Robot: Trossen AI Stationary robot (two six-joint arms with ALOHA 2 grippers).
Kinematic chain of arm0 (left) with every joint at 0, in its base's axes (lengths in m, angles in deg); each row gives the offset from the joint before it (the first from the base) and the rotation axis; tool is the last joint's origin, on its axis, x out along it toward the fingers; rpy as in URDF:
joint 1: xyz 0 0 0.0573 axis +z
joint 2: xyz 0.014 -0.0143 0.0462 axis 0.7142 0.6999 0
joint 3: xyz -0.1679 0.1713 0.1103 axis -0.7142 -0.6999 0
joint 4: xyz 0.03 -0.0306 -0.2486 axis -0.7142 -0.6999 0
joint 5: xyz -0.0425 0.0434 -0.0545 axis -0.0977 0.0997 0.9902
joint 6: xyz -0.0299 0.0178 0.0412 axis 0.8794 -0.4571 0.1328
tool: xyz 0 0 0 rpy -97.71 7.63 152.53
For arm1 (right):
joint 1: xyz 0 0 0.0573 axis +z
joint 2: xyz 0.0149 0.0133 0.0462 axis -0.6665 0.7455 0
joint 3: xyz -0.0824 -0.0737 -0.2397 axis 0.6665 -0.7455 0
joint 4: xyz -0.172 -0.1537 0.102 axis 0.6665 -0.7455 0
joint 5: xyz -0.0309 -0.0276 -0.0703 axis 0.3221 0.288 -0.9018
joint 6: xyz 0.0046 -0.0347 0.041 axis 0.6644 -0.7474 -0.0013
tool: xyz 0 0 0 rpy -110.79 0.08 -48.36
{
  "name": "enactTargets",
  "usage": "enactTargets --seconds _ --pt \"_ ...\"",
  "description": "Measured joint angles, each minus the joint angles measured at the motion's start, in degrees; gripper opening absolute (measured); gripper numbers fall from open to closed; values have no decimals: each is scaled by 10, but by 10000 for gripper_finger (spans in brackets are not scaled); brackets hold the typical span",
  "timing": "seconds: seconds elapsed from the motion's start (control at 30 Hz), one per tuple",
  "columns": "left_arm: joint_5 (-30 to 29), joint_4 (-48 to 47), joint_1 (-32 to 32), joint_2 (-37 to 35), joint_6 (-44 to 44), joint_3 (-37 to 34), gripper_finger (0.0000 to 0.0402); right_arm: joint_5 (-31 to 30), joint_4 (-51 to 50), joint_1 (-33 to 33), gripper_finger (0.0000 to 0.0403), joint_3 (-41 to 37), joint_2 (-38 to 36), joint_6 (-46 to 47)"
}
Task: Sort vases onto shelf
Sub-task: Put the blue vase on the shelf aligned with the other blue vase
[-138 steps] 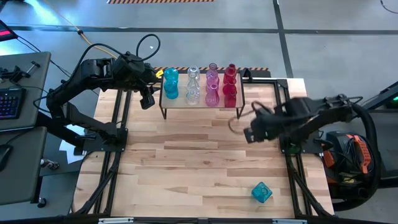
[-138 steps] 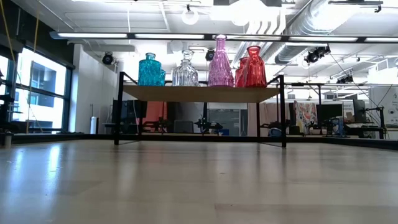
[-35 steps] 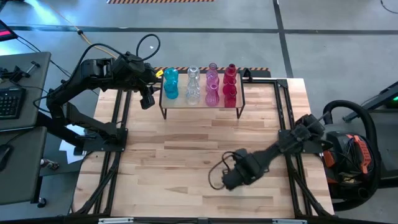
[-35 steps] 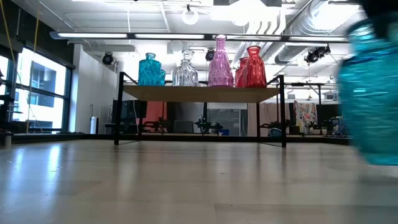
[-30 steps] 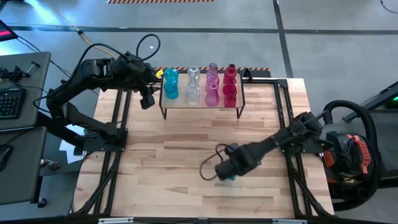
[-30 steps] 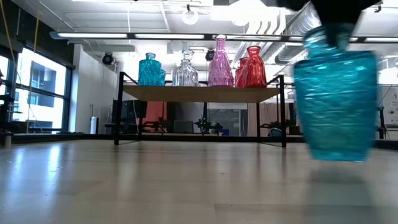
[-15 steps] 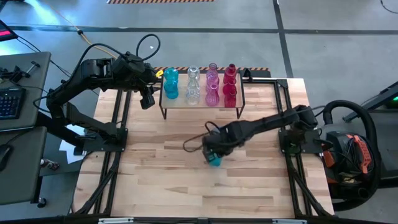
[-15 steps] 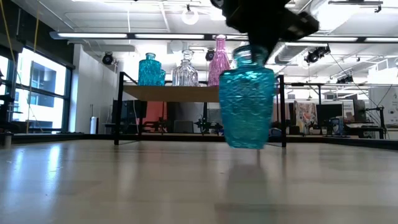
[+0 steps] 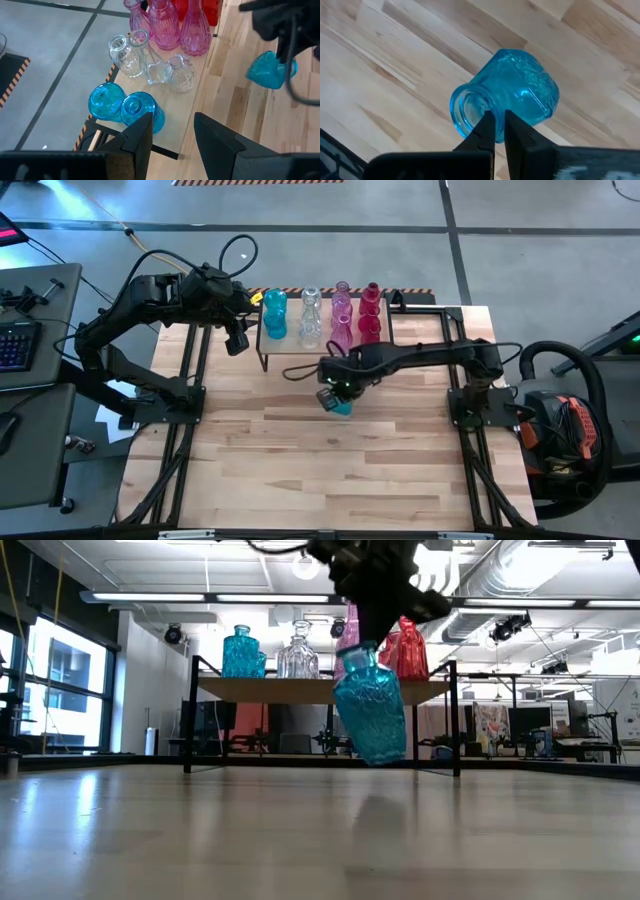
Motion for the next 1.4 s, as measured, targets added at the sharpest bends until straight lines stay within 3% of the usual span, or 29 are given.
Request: enactTargets --seconds 0.43,1.4 --pt "0 0 0 0 0 0 136 3 99 -18 1 0 10 -25" --pt "0 0 0 0 0 0 136 8 284 13 0 0 64 65"
